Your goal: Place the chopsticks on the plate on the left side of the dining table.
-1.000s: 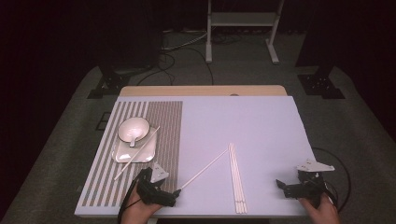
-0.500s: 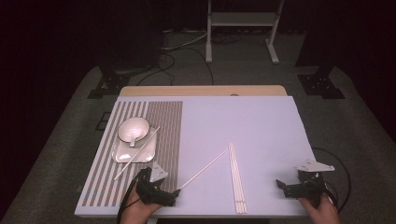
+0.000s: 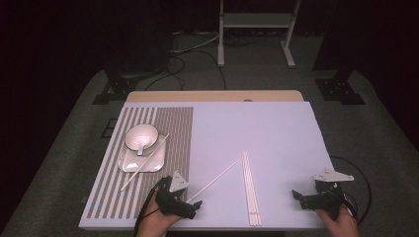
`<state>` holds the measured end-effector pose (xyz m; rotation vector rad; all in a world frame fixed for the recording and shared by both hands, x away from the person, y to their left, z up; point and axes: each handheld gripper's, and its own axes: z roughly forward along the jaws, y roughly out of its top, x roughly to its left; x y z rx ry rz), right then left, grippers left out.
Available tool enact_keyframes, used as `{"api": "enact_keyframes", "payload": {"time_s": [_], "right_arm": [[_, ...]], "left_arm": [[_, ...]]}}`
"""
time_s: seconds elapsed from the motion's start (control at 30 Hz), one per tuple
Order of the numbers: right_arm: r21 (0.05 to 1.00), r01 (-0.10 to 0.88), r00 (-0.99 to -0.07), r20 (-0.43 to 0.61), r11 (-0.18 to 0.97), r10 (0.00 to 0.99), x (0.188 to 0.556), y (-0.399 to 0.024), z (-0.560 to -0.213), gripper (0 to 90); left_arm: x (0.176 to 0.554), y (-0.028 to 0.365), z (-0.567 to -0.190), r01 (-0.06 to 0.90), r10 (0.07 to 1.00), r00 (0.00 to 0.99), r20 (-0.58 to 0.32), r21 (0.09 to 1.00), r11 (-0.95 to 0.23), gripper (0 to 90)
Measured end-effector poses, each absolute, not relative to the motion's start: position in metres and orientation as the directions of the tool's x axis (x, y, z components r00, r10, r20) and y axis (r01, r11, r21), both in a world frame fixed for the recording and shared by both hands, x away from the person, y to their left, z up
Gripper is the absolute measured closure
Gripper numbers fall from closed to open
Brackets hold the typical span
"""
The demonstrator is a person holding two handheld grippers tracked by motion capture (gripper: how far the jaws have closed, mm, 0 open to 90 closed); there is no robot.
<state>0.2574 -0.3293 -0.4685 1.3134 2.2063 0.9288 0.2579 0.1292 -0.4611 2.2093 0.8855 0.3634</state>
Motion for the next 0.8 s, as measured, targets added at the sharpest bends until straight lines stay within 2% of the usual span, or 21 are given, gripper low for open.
{"api": "enact_keyframes", "payload": {"time_s": [0.57, 0.8], "right_arm": [[0.720, 0.608, -0.474, -0.010, 0.335, 0.881, 0.257, -0.329, -0.469, 0.0], [0.719, 0.609, -0.473, -0.009, 0.334, 0.881, 0.257, -0.329, -0.469, 0.0]], "left_arm": [[0.279, 0.107, -0.460, 0.474, 0.675, 0.737, -0.043, 0.745, -0.470, 0.0], [0.286, 0.098, -0.463, 0.468, 0.670, 0.742, -0.029, 0.738, -0.486, 0.0]]}}
